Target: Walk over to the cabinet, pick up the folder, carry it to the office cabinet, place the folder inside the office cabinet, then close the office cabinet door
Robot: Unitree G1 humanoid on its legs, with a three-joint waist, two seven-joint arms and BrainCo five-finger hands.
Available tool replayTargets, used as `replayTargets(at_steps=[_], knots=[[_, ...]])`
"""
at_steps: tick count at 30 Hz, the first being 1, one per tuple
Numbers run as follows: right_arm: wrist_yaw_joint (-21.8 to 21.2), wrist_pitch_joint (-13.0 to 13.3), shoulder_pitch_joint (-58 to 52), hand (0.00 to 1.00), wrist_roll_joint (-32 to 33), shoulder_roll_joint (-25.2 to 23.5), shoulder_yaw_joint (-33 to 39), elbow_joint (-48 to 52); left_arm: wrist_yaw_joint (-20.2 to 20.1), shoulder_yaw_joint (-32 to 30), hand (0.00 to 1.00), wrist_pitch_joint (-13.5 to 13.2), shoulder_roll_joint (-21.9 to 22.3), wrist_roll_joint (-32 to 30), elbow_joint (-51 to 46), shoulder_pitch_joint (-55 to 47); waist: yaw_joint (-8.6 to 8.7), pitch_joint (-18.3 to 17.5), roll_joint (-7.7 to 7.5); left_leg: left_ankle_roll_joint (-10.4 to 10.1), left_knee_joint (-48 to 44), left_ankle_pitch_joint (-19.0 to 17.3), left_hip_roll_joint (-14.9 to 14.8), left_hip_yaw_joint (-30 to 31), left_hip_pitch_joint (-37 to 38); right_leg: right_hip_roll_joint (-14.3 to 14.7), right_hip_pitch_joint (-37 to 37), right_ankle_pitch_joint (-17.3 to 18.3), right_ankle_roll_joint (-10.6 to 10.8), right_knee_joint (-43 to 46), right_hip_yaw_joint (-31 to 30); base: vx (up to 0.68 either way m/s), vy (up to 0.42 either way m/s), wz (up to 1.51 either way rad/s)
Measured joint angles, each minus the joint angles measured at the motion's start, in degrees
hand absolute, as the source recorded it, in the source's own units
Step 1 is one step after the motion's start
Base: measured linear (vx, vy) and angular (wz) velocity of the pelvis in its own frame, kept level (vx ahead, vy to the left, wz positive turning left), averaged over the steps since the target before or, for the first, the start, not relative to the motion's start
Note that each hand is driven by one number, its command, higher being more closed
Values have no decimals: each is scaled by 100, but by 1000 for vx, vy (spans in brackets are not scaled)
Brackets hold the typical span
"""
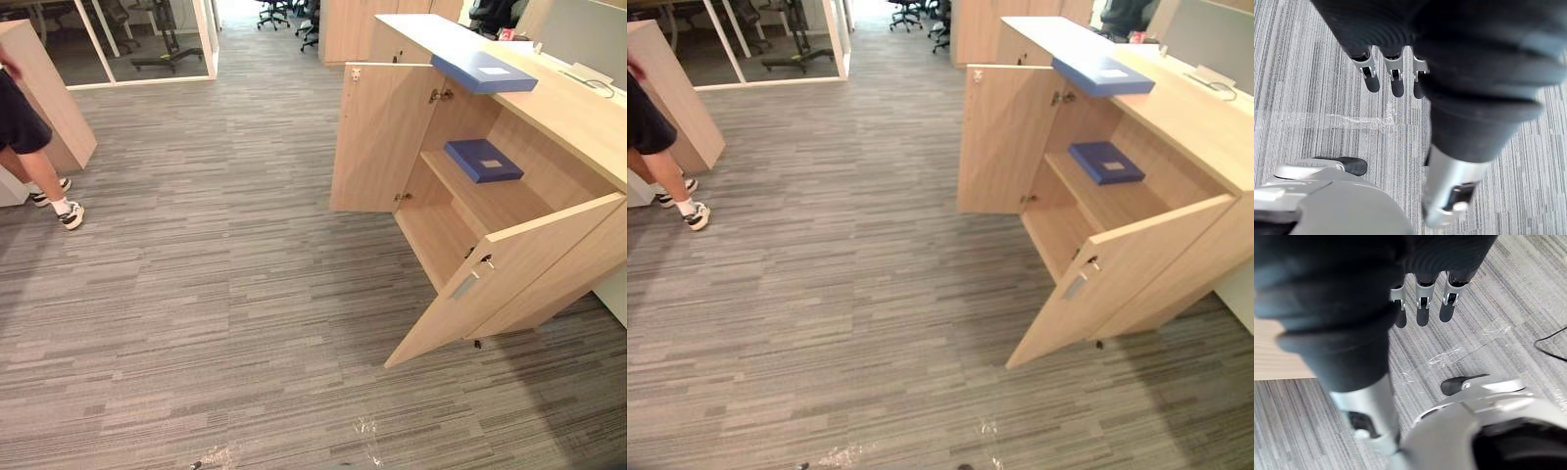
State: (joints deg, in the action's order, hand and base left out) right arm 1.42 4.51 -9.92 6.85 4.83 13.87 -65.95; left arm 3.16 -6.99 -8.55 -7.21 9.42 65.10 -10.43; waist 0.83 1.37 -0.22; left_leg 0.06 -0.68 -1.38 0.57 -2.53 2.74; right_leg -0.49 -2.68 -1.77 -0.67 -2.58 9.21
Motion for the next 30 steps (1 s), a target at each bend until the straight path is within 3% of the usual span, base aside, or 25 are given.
replayTargets(at_steps=[7, 16, 20, 23, 30], knots=[[-2, 9, 268, 0, -4, -56, 64, -8, -200, 3, 0, -107, -5, 296, 5, 138, -4, 83, -33, -35, 146, -22, -14, -11, 184, 10, -195, 25, 340, -165, 14, 35, 0, 0], [20, 8, 307, 0, -17, -65, 64, -2, -41, 142, 0, -223, -38, -228, -25, 175, -4, 110, -54, -43, 178, -27, -14, -13, 250, 11, -233, 35, 354, -204, 15, 0, 0, 0], [232, 10, 336, 0, -323, -52, 52, 11, 91, 356, 0, -279, -94, -546, -58, 188, -6, 128, -82, -46, 208, -24, -16, -11, 251, 16, -224, 28, 343, -214, 19, 0, 0, 0], [325, 72, 362, 0, -1007, -52, -7, 55, 148, 394, 0, -334, -108, -767, -60, 201, -4, 139, -98, -46, 235, -24, -11, -11, 251, 13, -217, 28, 343, -214, 20, 0, 0, 0], [245, 83, 380, 0, -1021, -93, -24, 42, 150, 418, 0, -333, -199, -759, -59, 297, 0, 310, -187, -52, 217, -28, -10, 9, 226, 10, -235, 29, 342, -214, 99, -4, -4, 2]])
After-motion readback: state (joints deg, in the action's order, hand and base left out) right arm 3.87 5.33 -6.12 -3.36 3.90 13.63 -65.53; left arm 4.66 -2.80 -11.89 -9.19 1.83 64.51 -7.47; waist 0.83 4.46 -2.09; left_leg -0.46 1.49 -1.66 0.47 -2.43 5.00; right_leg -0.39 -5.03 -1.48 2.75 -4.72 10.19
